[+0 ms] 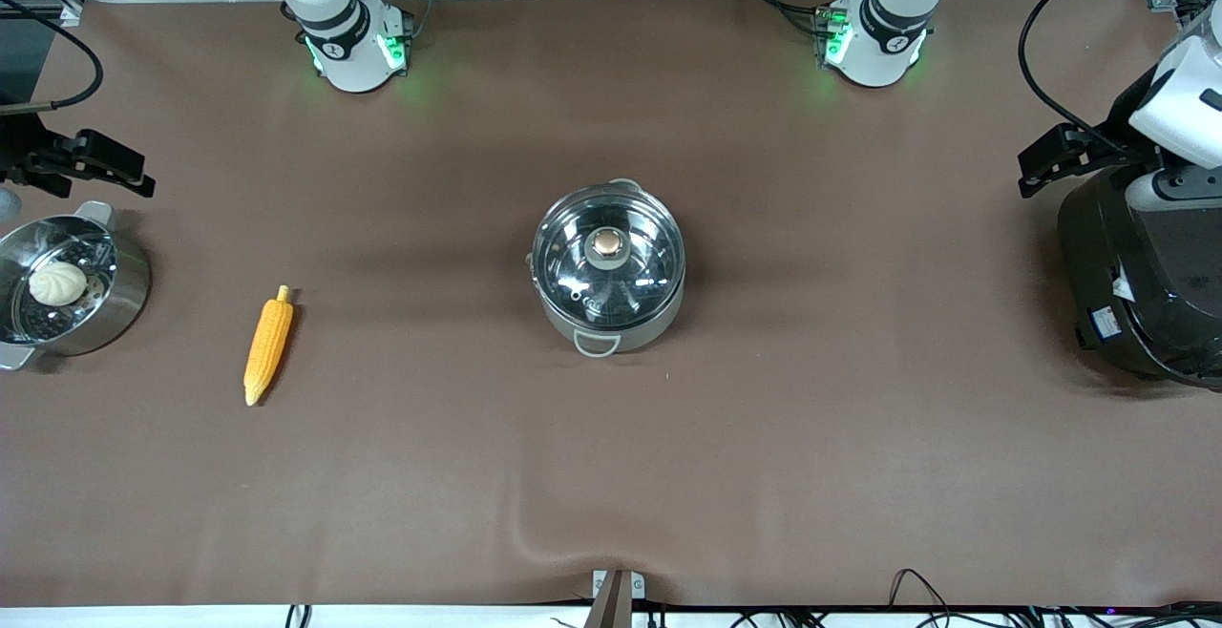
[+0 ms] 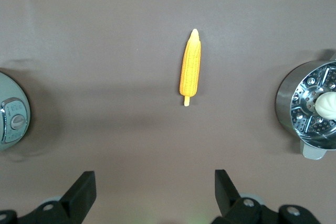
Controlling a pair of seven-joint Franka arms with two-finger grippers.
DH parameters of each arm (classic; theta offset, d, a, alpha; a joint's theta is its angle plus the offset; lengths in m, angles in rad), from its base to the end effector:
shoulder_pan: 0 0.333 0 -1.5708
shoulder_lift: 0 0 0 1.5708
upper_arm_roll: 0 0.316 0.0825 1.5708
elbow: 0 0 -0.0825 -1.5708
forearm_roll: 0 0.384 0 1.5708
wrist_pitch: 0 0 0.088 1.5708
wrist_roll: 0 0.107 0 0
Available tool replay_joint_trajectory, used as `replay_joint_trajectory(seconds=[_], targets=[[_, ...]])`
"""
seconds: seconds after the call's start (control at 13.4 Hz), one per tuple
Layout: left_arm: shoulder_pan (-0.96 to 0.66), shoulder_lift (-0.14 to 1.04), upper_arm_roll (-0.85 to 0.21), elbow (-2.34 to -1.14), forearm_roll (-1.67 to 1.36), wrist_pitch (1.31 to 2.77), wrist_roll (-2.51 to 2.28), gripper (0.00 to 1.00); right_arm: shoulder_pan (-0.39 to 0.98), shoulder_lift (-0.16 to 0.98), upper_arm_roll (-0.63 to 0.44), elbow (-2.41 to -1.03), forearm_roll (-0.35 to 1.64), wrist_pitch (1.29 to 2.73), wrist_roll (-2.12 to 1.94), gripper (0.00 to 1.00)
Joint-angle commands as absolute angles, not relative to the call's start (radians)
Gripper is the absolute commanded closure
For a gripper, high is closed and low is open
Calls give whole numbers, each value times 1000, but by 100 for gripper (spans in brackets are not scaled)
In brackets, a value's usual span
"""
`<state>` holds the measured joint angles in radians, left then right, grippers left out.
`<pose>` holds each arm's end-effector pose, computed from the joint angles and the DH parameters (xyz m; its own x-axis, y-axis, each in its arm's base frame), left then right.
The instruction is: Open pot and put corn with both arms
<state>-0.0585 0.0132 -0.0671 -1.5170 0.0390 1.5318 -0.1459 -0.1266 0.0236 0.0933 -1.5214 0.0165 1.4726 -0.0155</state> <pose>0.5514 -0.0650 0.6391 0.9997 0.0217 0.0072 0.0220 -0.9991 -0.0374 0.5514 -0.0171 0.6263 0.9973 -0.0160 -0.0719 -0.0174 -0.9997 -0.0198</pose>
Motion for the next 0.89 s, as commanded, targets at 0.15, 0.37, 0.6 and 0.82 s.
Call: replay_joint_trajectory(seconds=[0.15, 0.37, 0.6, 0.82], targets=[[-48, -5, -75, -1517, 18, 1497, -121, 0, -149, 15, 107, -1534, 21, 1471, -29, 0], [-58, 6, -78, -1502, 12, 1497, -120, 0, -149, 15, 107, -1534, 21, 1471, -29, 0], [-119, 47, -123, -1496, -2, 1505, -223, 0, -149, 15, 107, -1534, 21, 1471, -29, 0], [-204, 132, -167, -1454, -2, 1552, -436, 0, -153, 25, 107, -1572, 21, 1482, -29, 0]])
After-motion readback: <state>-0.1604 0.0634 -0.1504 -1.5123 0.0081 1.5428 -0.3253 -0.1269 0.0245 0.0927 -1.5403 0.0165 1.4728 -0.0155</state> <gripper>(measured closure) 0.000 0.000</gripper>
